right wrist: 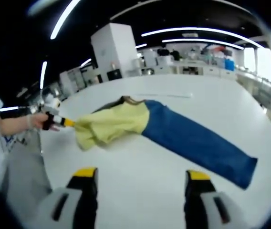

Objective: Fold the garment on the visible template until the final outline fits inside the template.

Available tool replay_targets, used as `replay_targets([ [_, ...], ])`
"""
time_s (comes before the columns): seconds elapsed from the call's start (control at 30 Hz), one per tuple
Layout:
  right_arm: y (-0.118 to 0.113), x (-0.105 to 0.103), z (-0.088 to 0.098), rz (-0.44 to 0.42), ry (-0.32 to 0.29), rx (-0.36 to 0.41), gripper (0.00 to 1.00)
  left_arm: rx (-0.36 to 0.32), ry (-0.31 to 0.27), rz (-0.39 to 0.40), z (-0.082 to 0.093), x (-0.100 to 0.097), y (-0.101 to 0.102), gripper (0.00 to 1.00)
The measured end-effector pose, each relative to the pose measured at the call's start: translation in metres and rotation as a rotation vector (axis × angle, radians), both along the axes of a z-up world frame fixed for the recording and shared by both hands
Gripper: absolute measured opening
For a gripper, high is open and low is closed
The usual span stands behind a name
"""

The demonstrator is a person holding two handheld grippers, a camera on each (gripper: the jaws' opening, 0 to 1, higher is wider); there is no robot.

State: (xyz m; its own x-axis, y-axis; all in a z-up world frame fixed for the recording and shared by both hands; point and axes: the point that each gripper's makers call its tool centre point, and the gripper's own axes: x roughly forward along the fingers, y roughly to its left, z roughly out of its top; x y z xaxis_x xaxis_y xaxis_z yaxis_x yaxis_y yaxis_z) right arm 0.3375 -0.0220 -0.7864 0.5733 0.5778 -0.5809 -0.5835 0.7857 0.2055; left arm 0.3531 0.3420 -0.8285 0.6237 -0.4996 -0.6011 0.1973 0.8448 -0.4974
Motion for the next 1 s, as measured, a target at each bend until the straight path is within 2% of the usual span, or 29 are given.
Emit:
replay_targets([
  [0.2,0.001,0.000,0.001,-0.001,-0.008,-0.001,0.72,-0.002,0.004,0.003,-0.002,-0.004,-0.002,0.29],
  [0.47,0.001,-0.002,-0.001,-0.005,0.000,-0.001,0.72,-0.040,0.020,0.025,-0.016,-0.004,0.006,0.08],
  [0.53,0.000,-0.004,-0.001,-0.004,-0.001,-0.001,0.72,-0.070,0.023,0.036,-0.012,-0.006,0.002,0.00],
  [0.57,0.000,-0.004,-0.001,-0.006,0.000,0.002,0.72,-0.092,0.024,0.035,-0.010,-0.006,-0.001,0.00],
  [0.67,0.000,-0.003,0.000,-0.010,-0.001,0.005,0.72,-0.091,0.016,0.043,-0.004,-0.004,0.000,0.00],
  [0.7,0.000,-0.003,0.000,-0.010,-0.002,0.005,0.72,-0.122,0.019,0.043,-0.001,-0.004,-0.001,0.00],
  [0.83,0.001,-0.003,0.000,-0.007,-0.002,0.007,0.72,-0.165,0.013,0.069,0.010,-0.001,-0.002,0.00],
  [1.0,0.004,-0.003,0.001,-0.003,-0.001,0.009,0.72,-0.188,-0.041,0.037,0.035,0.005,-0.009,0.00],
])
